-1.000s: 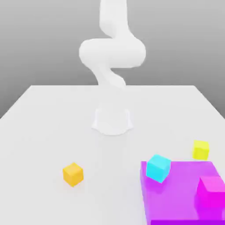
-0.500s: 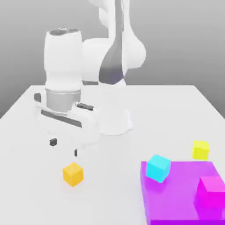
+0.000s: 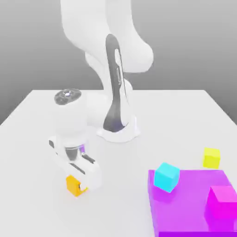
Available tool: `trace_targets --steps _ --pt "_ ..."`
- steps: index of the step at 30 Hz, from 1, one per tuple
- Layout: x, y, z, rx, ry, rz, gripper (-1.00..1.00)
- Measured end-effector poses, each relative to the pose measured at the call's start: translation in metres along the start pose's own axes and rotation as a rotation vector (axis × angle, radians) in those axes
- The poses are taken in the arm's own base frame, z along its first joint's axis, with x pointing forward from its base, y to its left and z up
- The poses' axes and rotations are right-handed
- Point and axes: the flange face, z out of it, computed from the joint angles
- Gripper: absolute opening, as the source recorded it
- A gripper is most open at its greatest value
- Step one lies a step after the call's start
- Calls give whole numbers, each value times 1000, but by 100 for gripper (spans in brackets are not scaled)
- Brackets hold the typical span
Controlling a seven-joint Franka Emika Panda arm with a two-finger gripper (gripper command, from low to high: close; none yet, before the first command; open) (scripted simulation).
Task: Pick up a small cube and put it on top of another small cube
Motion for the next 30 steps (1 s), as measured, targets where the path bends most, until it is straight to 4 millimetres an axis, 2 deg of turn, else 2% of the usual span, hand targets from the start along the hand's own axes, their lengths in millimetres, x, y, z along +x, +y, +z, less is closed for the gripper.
trace_targets --steps 2,8,10,15,18,21,23,26,27,30 --pt "0 -1 -8 0 0 0 -100" --pt "1 0 -57 0 -1 1 -100" --pt "-23 -16 -74 1 -2 -94 -100" --pt "-111 -55 -119 4 -6 -423 -100" --pt "-173 -64 -149 4 -6 -629 -100" --pt "-238 -59 -178 2 -5 -838 -100" --pt "-253 -58 -168 0 -1 -887 -100" --pt "-258 -57 -134 -1 0 -902 -100" --pt "-258 -56 -126 0 -1 -903 100" --pt "-258 -56 -126 0 -1 -903 100"
